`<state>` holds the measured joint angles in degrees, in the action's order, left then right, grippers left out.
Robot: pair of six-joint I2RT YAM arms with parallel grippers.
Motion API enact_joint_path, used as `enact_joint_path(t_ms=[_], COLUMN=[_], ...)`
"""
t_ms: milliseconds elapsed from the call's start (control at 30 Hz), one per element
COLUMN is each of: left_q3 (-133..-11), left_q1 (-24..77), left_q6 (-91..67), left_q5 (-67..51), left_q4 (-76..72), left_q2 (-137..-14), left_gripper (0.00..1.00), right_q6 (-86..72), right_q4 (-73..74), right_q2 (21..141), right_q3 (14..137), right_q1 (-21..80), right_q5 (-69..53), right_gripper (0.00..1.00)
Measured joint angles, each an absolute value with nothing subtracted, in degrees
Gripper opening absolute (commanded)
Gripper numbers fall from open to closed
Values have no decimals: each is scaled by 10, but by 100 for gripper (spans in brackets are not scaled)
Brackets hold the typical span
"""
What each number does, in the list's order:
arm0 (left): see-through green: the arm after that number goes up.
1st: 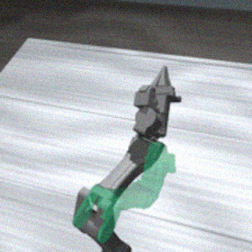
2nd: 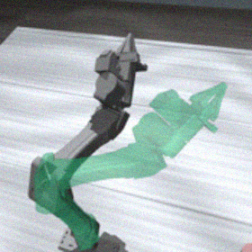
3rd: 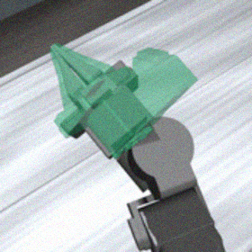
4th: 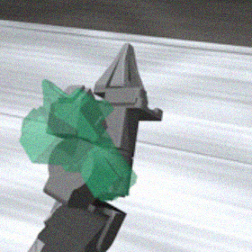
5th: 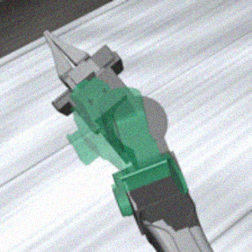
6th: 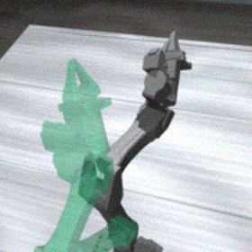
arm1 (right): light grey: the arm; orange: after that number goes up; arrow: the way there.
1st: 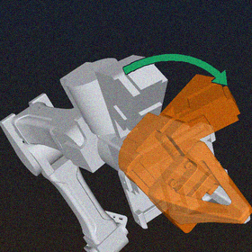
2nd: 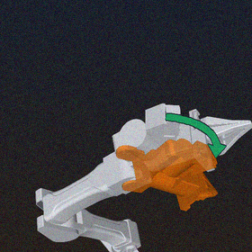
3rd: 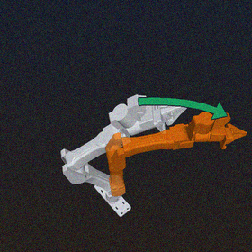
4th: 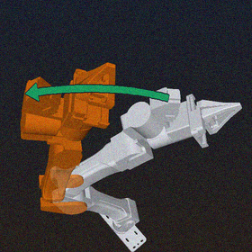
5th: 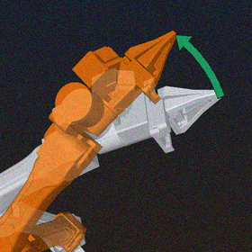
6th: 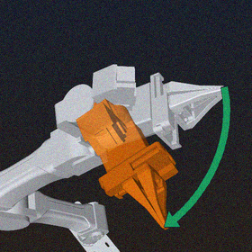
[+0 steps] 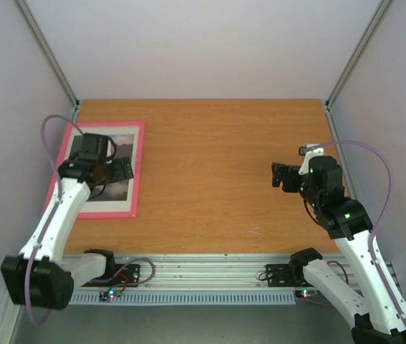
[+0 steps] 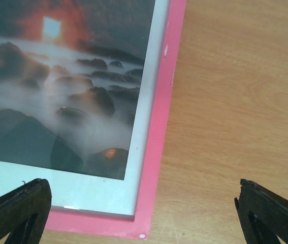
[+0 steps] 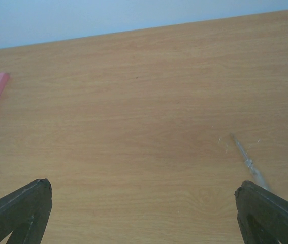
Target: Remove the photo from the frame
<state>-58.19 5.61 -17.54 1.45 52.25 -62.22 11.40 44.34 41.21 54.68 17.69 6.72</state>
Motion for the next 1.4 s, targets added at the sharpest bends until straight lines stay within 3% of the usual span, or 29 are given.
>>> enact_joint_path(t_ms=[433,767,1067,1267,1400], left_q3=[-726,-796,-812,-815,-815], left_q1=[71,100,101,102,105], left_q6=[-141,-112,-105,-105,-105], left_q5=[22,53,55,51,46], left_q4=[514,515,516,516,516], left_q2=[-924,-1070,-1121,-1129,-1129], left_gripper=[80,71,62,49,47], right_q6=[115,115,114,114,114], right_q4=[438,437,437,431,428], right_q2=[400,400,407,411,413], right_q3=[521,511,500,500,500], right_q1=[177,177,177,177,177], right_q5=[54,54,55,55,55], right_gripper=[98,98,98,98,98])
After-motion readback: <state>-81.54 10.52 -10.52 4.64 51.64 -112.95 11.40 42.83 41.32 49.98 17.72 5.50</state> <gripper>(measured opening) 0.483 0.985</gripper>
